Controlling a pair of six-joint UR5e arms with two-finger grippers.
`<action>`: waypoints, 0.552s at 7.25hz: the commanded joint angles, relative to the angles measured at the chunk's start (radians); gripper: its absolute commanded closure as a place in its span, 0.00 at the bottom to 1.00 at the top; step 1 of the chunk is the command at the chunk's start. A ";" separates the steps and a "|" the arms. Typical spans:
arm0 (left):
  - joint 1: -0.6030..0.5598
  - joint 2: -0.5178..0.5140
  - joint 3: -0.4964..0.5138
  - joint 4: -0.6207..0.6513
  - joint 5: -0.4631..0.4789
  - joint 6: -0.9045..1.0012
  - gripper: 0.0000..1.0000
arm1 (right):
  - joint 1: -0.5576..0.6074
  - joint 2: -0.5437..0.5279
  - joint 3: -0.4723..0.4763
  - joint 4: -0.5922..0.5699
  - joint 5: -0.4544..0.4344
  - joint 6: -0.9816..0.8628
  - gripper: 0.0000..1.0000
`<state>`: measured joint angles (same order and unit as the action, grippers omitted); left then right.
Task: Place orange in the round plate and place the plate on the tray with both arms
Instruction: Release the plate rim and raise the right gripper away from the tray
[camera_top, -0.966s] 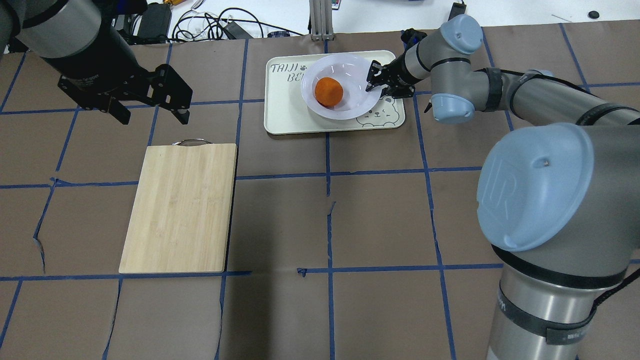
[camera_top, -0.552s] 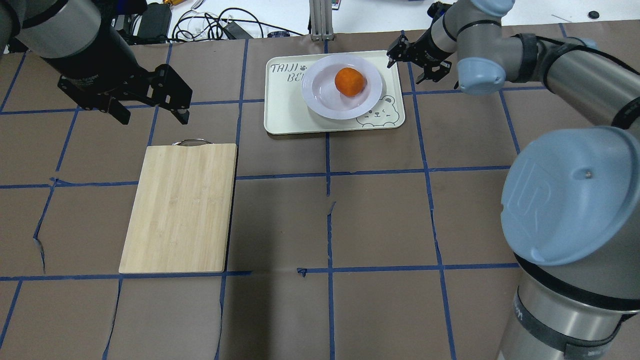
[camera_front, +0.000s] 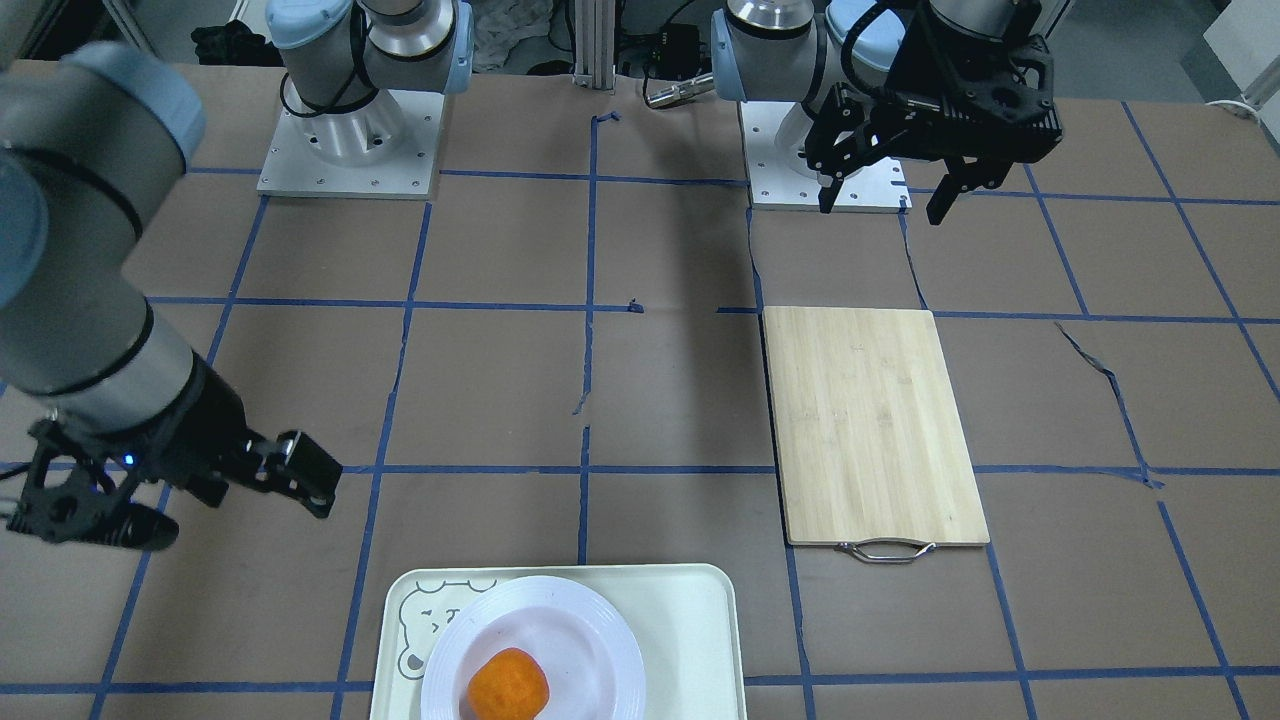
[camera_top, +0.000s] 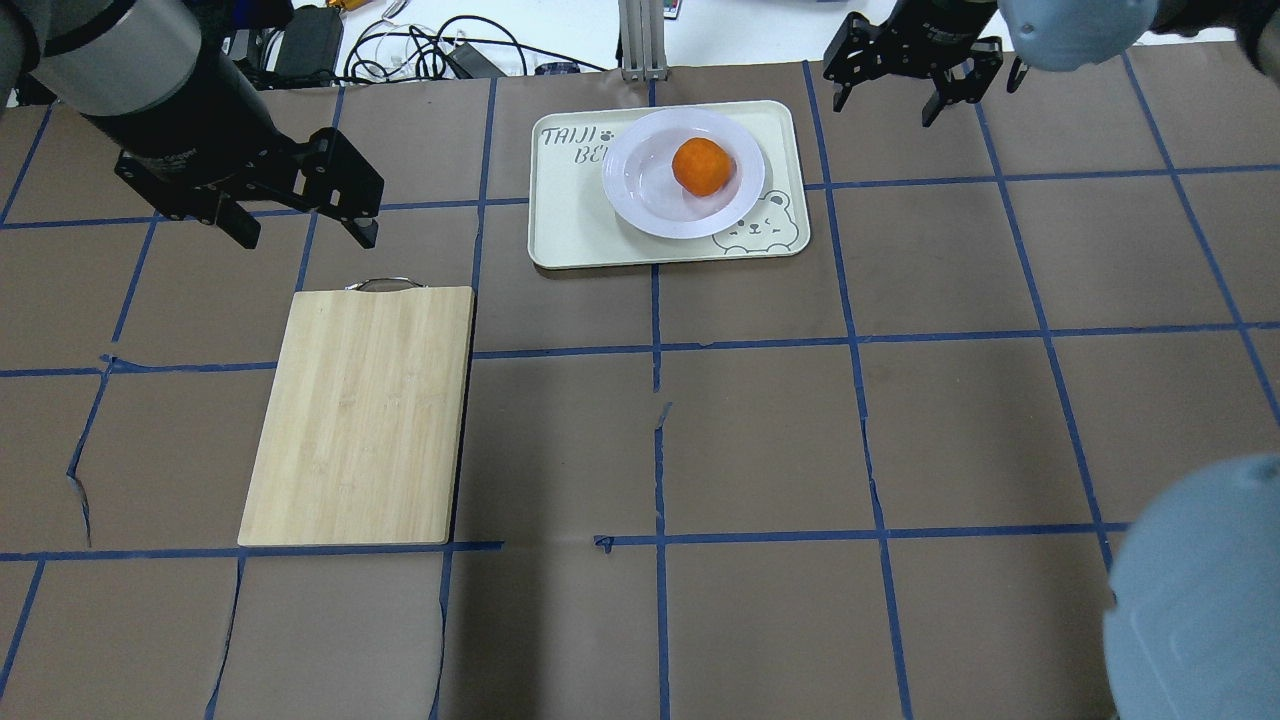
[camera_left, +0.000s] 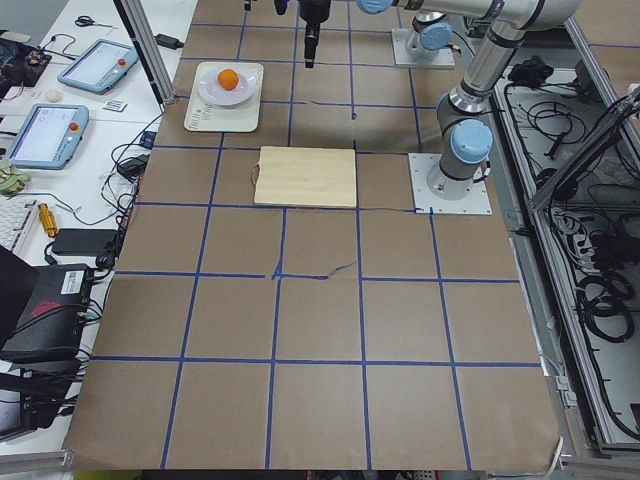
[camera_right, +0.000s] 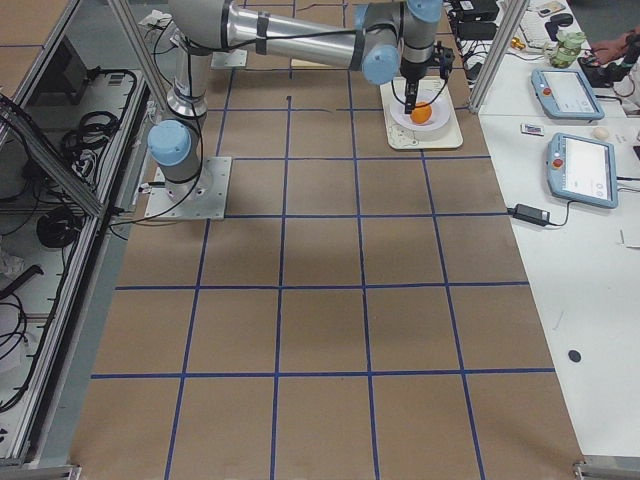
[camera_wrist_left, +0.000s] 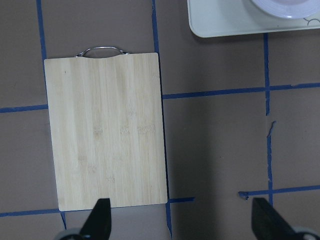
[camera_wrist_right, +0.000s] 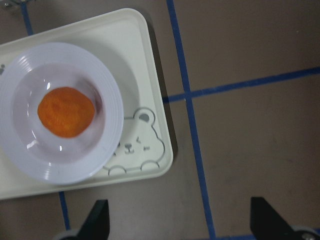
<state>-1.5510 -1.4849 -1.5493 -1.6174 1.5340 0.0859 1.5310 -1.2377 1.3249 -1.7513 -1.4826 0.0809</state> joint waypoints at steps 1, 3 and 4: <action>-0.001 0.000 0.000 0.001 0.000 0.000 0.00 | 0.024 -0.206 0.037 0.235 -0.080 -0.078 0.00; 0.000 0.000 0.000 0.001 0.000 0.000 0.00 | 0.023 -0.273 0.109 0.237 -0.065 -0.128 0.00; 0.000 0.000 0.000 0.001 0.000 0.000 0.00 | 0.023 -0.264 0.109 0.216 -0.065 -0.118 0.00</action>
<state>-1.5511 -1.4849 -1.5493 -1.6168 1.5340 0.0859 1.5535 -1.4909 1.4203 -1.5225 -1.5519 -0.0329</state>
